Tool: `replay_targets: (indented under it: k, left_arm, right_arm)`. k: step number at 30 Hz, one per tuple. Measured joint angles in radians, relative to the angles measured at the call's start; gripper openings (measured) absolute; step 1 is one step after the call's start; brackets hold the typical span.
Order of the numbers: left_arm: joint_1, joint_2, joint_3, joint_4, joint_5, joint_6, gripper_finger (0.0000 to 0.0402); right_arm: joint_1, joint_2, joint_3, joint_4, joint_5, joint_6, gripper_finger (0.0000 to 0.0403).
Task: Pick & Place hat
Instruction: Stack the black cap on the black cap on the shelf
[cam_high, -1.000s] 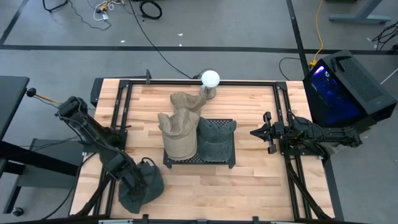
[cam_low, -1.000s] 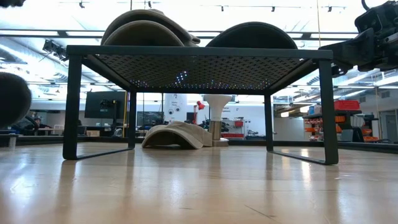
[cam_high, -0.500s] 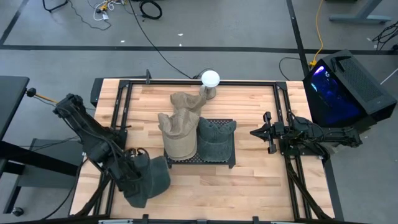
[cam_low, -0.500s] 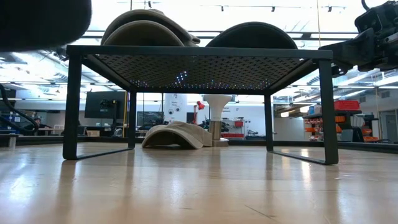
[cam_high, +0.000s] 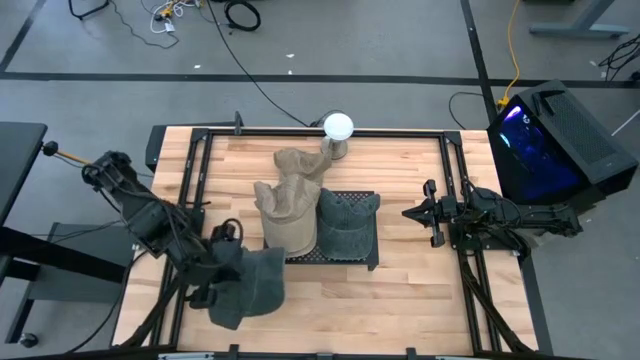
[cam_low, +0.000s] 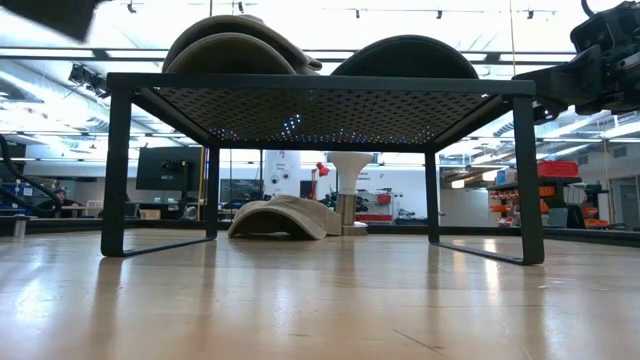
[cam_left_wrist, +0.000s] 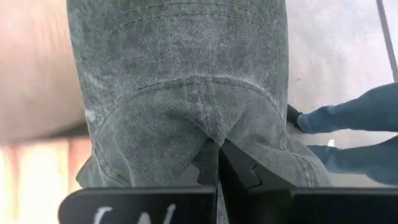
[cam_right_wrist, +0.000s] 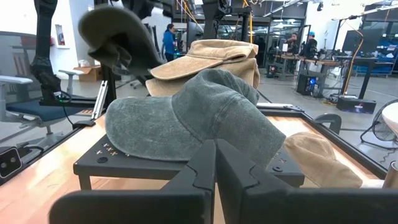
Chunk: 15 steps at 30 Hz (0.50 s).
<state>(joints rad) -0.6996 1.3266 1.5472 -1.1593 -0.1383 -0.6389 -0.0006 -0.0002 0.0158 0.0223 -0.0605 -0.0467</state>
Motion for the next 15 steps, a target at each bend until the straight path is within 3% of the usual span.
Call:
replay_targets:
  k: [5, 15]
  left_arm:
    - [0.049, 0.0, 0.06, -0.001, 0.006, 0.178, 0.0003]
    - [0.126, -0.001, 0.13, -0.007, 0.091, 0.381, 0.0003]
  right_arm:
    - [0.0, 0.0, 0.0, 0.0, 0.0, 0.0, 0.0015]
    - [0.0, 0.0, 0.0, 0.0, 0.0, 0.0, 0.0015]
